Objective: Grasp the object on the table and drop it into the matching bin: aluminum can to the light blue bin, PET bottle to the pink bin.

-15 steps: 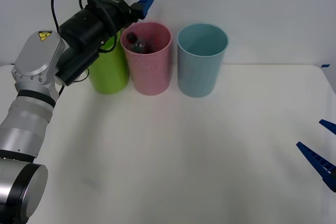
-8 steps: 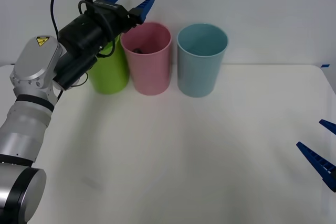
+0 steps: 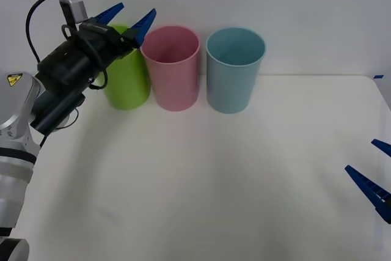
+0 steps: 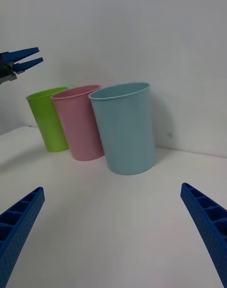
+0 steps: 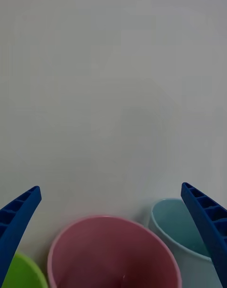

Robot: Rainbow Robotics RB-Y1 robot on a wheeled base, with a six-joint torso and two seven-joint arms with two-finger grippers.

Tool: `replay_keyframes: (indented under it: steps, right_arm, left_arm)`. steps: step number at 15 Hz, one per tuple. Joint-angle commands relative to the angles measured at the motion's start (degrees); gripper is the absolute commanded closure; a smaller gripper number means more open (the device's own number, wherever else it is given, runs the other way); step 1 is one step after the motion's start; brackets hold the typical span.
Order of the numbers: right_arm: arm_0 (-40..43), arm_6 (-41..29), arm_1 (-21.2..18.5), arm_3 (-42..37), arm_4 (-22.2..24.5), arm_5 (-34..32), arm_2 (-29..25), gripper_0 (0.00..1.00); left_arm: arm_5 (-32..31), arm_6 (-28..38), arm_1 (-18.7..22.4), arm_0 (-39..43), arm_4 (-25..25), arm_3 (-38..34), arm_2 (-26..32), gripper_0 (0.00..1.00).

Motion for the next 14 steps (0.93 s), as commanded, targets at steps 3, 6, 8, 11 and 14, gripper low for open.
replay_keyframes:
  steps: [3, 6, 8, 11, 14]
  right_arm:
    - [0.0, 0.0, 0.0, 0.0, 0.0, 0.0, 0.0, 0.0]
    - [0.0, 0.0, 0.0, 0.0, 0.0, 0.0, 0.0, 0.0]
    - [0.0, 0.0, 0.0, 0.0, 0.0, 0.0, 0.0, 0.0]
    - [0.0, 0.0, 0.0, 0.0, 0.0, 0.0, 0.0, 0.0]
    - [0.0, 0.0, 0.0, 0.0, 0.0, 0.0, 0.0, 0.0]
  left_arm:
    - [-11.72, -1.68, 1.62, 8.19, 0.45, -1.96, 8.82, 0.0]
    - [-18.67, -2.38, 4.08, 13.2, 2.03, -1.96, 13.65, 0.0]
    - [-22.71, -3.0, 4.87, 16.54, 2.12, -2.05, 17.26, 0.0]
    - [-28.77, -4.05, 5.48, 21.38, 2.12, -2.05, 22.0, 0.0]
    - [-31.76, -6.69, 6.54, 26.03, 2.12, -2.05, 24.03, 0.0]
